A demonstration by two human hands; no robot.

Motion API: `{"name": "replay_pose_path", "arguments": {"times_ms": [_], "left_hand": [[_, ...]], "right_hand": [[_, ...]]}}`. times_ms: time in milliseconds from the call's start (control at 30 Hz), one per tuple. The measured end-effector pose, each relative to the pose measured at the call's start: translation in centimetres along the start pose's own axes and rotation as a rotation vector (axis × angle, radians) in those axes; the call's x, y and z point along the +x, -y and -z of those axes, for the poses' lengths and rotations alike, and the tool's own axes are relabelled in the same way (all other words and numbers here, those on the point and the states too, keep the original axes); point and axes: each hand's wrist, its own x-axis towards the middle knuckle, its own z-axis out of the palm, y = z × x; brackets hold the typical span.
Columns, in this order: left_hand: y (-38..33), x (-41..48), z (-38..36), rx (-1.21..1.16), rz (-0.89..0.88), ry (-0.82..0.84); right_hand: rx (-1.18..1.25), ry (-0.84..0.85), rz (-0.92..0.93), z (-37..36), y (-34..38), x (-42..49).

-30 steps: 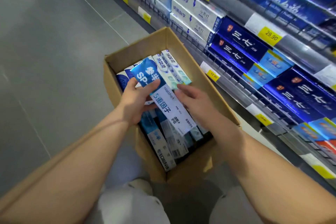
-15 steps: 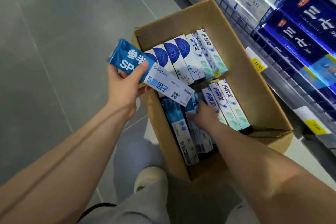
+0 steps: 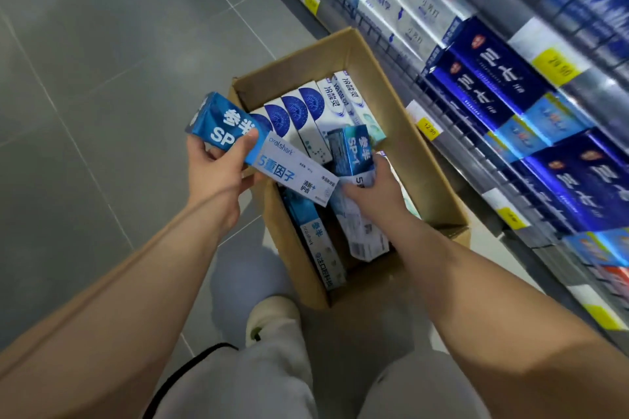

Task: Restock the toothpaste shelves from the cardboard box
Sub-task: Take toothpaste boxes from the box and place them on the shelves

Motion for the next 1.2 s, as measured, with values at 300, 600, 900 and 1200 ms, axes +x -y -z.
{"name": "replay_pose_path", "arguments": {"times_ms": [300,600,900,1200], "left_hand": [[-20.6,-15.3,-2.5,0.075,-0.010,0.154],[-38.6,-35.3,-4.9,0.166,-0.144,0.465],[-41.6,-48.3,-9.8,0.222,-0.295,0.904],[-36.9,-65.5,-15.0,0.266,-0.301,1.338]], "right_hand": [[0.038,-0.034,0.112,15.4,20.3,-17.9],[0.100,-0.242,0.290,32.0,32.7,-39.4],[0.227,-0.674,0.346,39.0,31.3,-56.1],[0.266,-1.075,0.214,43.6,22.5,-74.5]]}}
